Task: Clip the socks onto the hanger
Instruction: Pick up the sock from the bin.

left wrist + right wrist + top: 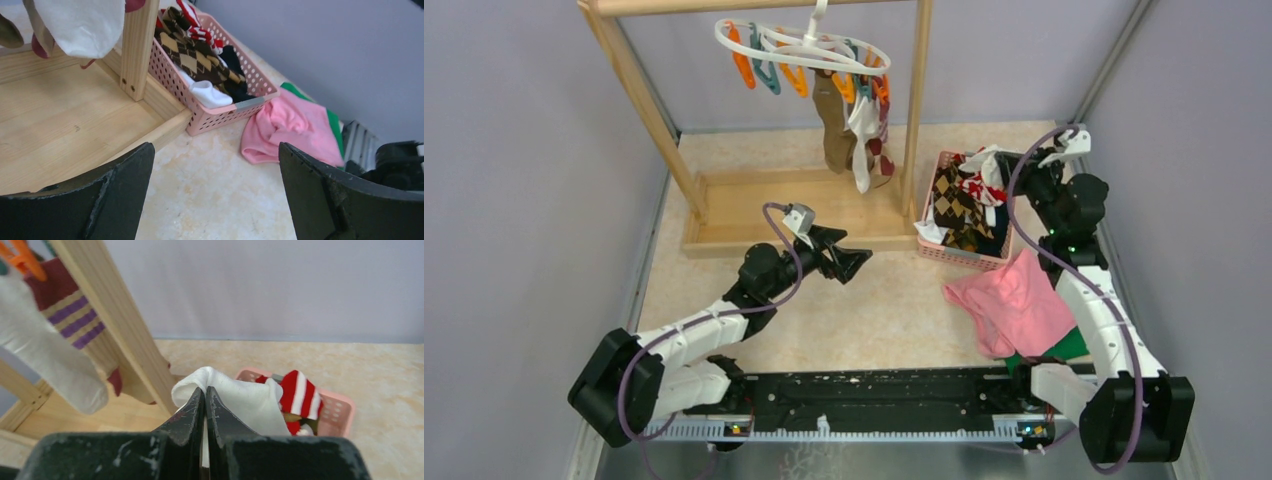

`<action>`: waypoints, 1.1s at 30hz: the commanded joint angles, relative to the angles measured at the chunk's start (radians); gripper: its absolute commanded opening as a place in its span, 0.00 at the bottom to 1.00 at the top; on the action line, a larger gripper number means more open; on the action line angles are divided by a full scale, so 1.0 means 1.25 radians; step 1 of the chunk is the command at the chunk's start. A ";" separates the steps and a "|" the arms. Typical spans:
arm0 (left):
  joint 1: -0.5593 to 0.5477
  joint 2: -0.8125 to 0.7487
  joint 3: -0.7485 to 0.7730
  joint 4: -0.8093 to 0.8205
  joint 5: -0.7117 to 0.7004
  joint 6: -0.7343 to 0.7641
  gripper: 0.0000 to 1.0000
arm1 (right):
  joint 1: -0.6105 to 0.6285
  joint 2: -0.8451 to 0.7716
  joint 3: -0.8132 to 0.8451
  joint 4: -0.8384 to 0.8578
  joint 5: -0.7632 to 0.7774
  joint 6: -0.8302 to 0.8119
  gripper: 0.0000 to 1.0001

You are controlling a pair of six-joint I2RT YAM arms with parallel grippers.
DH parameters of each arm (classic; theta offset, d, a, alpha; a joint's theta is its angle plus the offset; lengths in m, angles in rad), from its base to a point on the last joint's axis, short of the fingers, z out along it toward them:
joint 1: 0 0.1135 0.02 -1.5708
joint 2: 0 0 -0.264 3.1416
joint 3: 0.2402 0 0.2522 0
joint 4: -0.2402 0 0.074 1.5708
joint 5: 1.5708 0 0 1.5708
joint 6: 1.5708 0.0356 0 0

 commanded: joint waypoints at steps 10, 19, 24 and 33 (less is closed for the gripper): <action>0.070 0.115 0.010 0.367 0.176 -0.591 0.77 | 0.164 0.024 0.018 0.021 -0.245 -0.046 0.00; 0.072 0.406 0.025 0.695 0.227 -1.004 0.99 | 0.298 0.063 -0.031 0.106 -0.225 -0.085 0.00; 0.071 0.523 0.009 0.824 0.162 -1.137 0.99 | 0.328 0.099 -0.032 0.138 -0.237 -0.082 0.00; 0.073 0.538 0.011 0.828 0.110 -1.165 0.95 | 0.347 0.120 -0.051 0.138 -0.224 -0.109 0.00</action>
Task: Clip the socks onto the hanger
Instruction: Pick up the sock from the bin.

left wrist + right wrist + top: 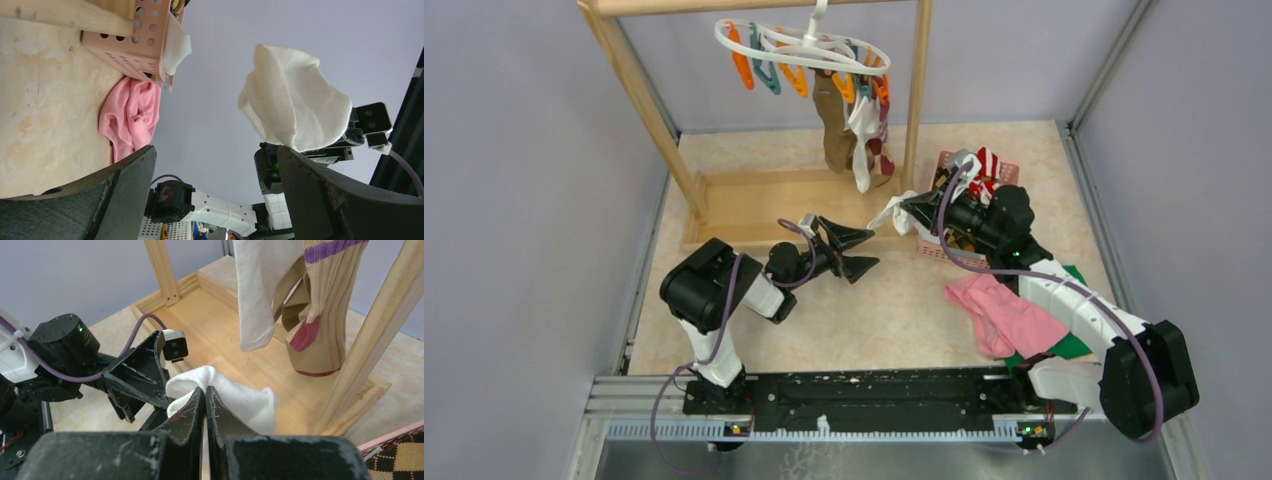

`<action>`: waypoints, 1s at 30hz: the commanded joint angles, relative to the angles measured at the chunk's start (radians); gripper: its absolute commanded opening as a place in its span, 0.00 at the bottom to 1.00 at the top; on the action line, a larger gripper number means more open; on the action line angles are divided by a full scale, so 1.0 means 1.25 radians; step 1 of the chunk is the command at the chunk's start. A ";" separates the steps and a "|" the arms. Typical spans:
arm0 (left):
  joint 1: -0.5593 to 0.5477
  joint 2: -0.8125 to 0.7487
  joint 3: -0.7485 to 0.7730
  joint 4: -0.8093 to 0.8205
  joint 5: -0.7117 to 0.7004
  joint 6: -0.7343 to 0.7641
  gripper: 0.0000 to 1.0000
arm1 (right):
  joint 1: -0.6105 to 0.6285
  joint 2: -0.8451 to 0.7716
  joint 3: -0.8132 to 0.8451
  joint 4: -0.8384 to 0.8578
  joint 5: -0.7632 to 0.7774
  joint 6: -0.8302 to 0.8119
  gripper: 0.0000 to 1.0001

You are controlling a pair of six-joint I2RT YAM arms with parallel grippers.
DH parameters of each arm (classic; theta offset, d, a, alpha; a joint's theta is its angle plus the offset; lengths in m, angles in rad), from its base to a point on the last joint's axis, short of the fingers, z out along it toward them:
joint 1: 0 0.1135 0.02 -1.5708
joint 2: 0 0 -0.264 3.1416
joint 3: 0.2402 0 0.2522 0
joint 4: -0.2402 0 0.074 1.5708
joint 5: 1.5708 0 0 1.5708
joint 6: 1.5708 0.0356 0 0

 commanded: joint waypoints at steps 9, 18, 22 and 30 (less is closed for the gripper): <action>0.001 -0.045 -0.015 0.290 -0.075 -0.041 0.91 | 0.012 0.009 -0.038 0.057 0.009 -0.028 0.00; 0.001 -0.061 -0.015 0.289 -0.085 -0.035 0.88 | 0.016 0.013 -0.044 0.054 0.014 -0.027 0.00; 0.001 -0.075 -0.023 0.291 -0.094 -0.030 0.87 | 0.016 0.009 -0.047 0.052 0.026 -0.030 0.00; 0.001 -0.113 -0.031 0.251 -0.093 0.008 0.87 | 0.016 0.006 -0.048 0.050 0.034 -0.027 0.00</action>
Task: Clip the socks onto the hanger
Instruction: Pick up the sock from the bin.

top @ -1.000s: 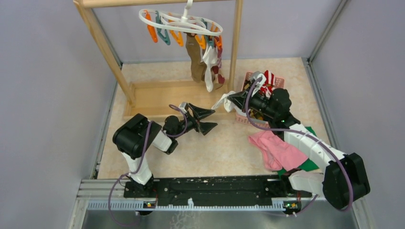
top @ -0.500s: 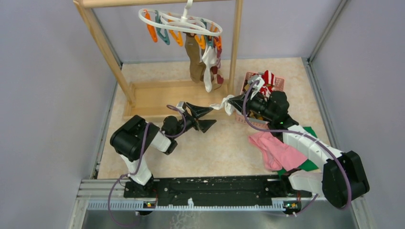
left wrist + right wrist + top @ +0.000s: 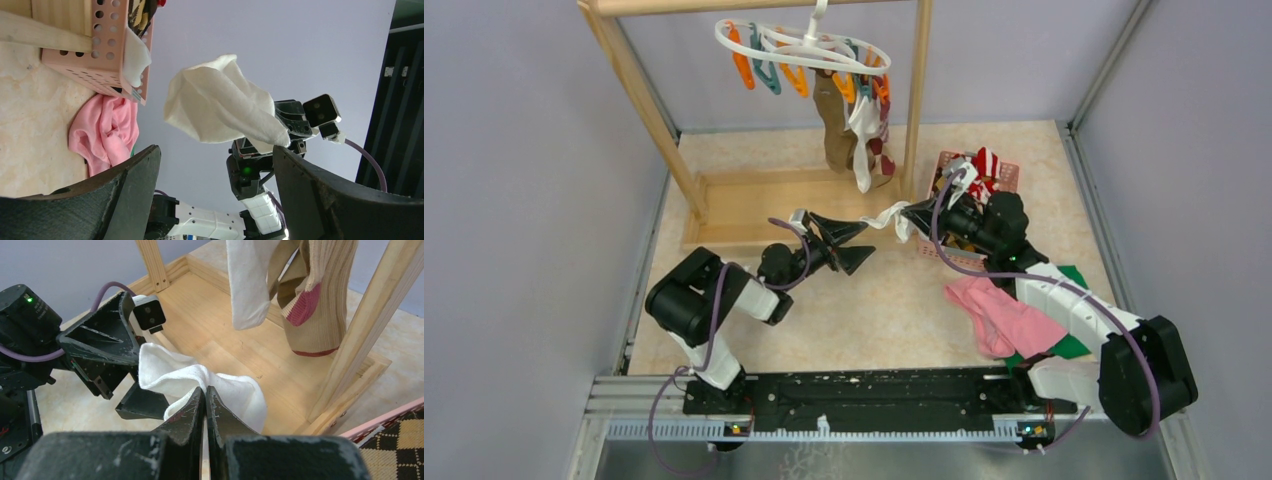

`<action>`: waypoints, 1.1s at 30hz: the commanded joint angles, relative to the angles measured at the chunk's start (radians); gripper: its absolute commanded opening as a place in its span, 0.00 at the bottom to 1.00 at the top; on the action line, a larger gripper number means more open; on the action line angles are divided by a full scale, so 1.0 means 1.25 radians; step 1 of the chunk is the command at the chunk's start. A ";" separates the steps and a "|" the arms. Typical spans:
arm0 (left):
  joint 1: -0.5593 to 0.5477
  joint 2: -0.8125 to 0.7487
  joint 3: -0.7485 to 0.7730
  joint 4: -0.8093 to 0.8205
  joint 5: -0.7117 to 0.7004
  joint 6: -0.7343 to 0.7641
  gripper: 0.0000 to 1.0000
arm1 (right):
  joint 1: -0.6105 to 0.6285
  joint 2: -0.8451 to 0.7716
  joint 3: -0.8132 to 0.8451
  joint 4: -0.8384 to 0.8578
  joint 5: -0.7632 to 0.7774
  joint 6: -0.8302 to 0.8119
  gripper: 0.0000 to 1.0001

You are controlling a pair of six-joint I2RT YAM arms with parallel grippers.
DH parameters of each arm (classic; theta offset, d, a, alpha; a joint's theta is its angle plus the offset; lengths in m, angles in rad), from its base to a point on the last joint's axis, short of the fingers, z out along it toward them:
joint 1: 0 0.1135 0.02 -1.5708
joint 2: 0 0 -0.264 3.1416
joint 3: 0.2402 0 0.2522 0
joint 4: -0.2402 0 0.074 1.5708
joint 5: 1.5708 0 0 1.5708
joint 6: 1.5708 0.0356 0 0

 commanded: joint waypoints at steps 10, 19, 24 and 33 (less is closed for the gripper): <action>0.003 -0.098 -0.015 0.139 -0.021 0.102 0.88 | 0.010 -0.002 -0.003 0.033 -0.018 -0.007 0.00; 0.003 -0.159 0.004 0.006 -0.003 0.189 0.86 | 0.026 0.010 0.002 0.036 -0.051 -0.017 0.00; 0.002 -0.183 0.038 -0.092 0.034 0.253 0.86 | 0.034 0.019 0.008 0.036 -0.055 -0.020 0.00; 0.001 -0.338 0.094 -0.419 0.019 0.772 0.82 | 0.044 0.024 0.024 0.016 -0.071 -0.036 0.00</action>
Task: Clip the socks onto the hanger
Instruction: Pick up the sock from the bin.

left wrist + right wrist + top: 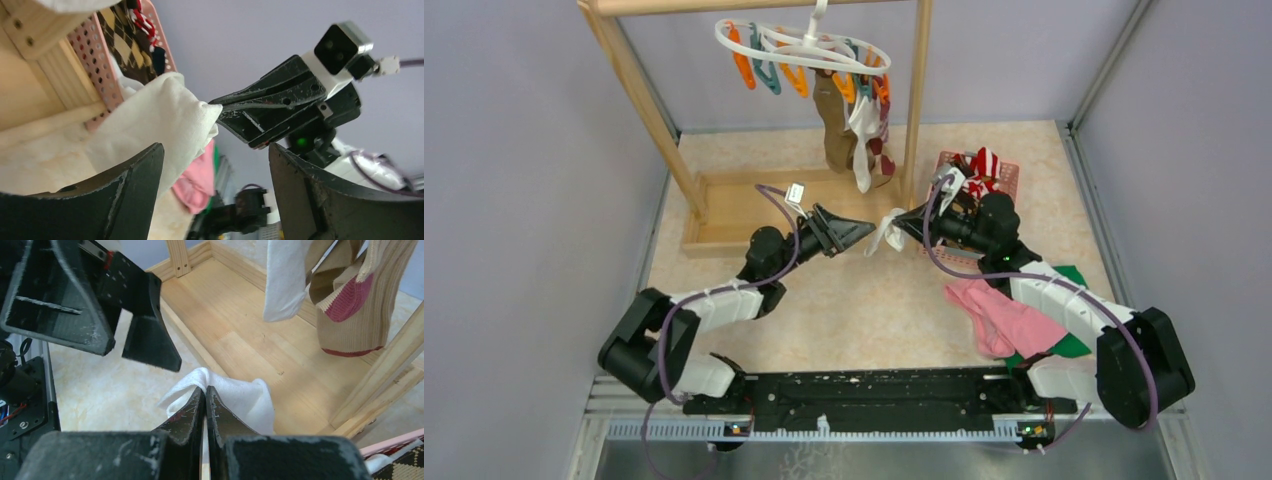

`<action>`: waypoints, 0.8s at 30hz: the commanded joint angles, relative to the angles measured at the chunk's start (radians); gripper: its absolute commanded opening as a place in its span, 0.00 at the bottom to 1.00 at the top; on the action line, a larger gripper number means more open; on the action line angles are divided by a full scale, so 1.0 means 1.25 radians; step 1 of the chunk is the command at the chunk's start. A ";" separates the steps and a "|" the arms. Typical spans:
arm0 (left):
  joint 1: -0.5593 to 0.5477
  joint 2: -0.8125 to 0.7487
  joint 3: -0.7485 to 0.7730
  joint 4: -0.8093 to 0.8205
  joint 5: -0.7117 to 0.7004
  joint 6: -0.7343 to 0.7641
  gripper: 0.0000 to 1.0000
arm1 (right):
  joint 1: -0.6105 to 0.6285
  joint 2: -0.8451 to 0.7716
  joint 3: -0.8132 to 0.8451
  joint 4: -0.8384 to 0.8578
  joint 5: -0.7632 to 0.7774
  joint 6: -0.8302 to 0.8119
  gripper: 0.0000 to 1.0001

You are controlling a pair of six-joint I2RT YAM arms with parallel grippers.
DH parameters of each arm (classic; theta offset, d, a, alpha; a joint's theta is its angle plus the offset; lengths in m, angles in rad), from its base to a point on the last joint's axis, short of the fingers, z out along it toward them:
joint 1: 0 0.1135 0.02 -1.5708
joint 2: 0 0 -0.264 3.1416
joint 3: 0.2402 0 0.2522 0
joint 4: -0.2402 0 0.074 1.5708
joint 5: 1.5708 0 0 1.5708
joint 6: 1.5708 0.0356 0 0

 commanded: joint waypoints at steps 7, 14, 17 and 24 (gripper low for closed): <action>0.001 -0.213 -0.016 -0.180 -0.008 0.762 0.78 | 0.023 0.005 0.030 0.018 -0.045 -0.020 0.00; 0.001 -0.132 0.045 -0.199 0.153 0.868 0.62 | 0.030 0.007 0.042 0.008 -0.059 -0.018 0.00; 0.001 -0.107 0.057 -0.201 0.152 0.876 0.61 | 0.034 0.009 0.046 0.000 -0.066 -0.024 0.00; -0.003 -0.083 0.066 -0.181 0.194 0.873 0.60 | 0.042 0.024 0.052 -0.005 -0.069 -0.027 0.00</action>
